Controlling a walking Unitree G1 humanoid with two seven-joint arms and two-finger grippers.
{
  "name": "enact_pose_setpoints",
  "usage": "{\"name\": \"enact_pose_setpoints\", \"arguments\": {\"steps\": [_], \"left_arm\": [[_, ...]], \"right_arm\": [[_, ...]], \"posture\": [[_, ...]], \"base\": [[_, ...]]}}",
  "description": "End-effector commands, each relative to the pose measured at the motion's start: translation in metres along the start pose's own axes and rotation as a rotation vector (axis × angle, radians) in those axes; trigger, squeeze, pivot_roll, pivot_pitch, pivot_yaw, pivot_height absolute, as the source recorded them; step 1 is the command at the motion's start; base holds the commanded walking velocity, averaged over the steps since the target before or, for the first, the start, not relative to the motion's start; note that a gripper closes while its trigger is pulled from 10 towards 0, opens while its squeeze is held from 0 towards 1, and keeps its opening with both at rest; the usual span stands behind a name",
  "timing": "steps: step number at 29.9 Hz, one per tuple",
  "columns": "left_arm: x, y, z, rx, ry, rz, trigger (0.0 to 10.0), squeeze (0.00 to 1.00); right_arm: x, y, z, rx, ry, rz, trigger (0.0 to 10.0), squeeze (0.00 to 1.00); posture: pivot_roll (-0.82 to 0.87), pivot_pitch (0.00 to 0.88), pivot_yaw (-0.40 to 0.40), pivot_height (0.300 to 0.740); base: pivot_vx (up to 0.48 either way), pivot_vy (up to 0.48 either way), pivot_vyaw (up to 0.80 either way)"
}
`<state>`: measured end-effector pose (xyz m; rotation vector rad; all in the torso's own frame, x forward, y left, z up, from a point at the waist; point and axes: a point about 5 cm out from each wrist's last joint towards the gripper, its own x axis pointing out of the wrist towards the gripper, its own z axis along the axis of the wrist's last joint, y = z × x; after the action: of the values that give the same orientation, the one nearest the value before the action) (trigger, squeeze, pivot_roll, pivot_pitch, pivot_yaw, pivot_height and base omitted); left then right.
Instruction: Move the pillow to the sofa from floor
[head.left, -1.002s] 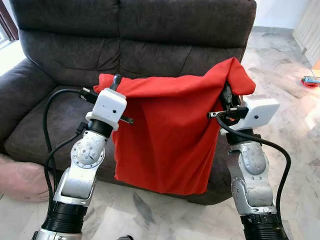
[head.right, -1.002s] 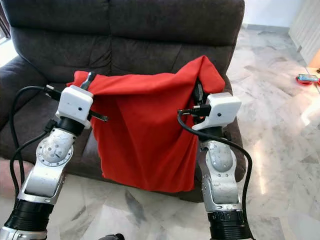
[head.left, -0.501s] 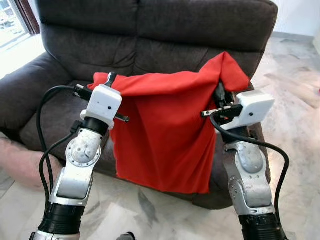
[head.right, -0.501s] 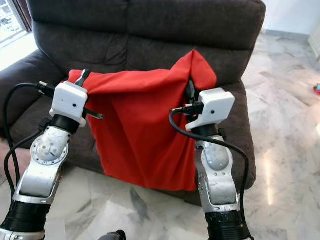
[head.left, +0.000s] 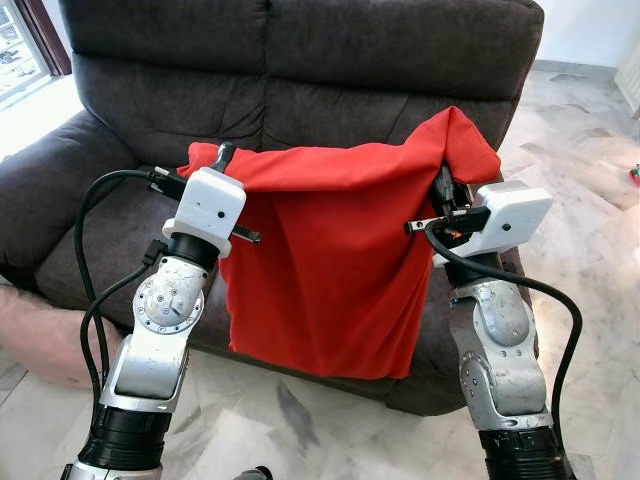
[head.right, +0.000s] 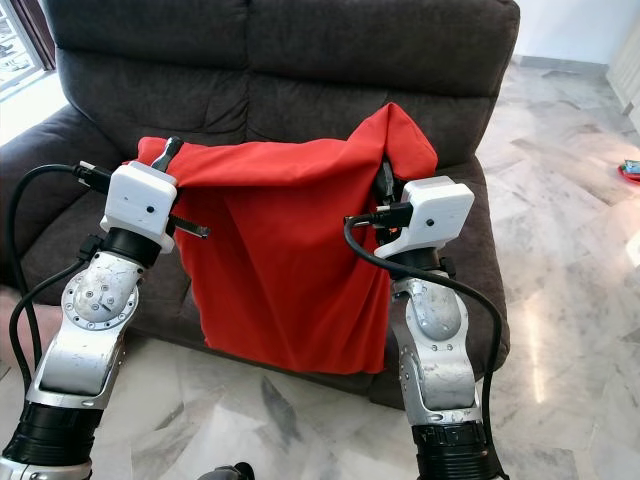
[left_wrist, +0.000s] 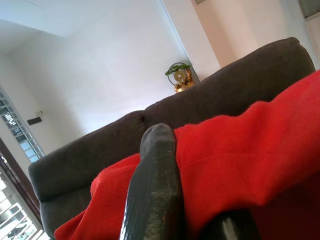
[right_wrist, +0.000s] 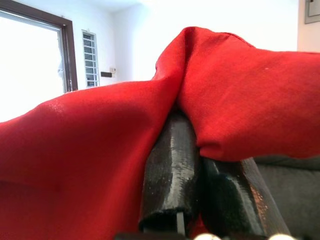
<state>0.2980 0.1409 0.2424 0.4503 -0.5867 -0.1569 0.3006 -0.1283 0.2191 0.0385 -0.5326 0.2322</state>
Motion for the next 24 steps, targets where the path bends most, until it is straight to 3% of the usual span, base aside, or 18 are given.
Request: {"name": "enact_pose_setpoints", "arguments": {"steps": [1,24], "left_arm": [[0.009,0.007,0.029,0.012,-0.139,0.027,10.0,0.0],[0.015,0.01,0.035,0.016,-0.165,0.036,10.0,0.0]], "right_arm": [[0.011,0.007,0.027,-0.015,-0.12,0.032,10.0,0.0],[0.017,0.008,0.038,-0.013,-0.155,0.03,10.0,0.0]], "posture": [[0.05,0.063,0.007,0.74],[0.06,0.067,0.006,0.74]], "base": [[0.262,0.0,0.0],[0.291,0.0,0.0]]}}
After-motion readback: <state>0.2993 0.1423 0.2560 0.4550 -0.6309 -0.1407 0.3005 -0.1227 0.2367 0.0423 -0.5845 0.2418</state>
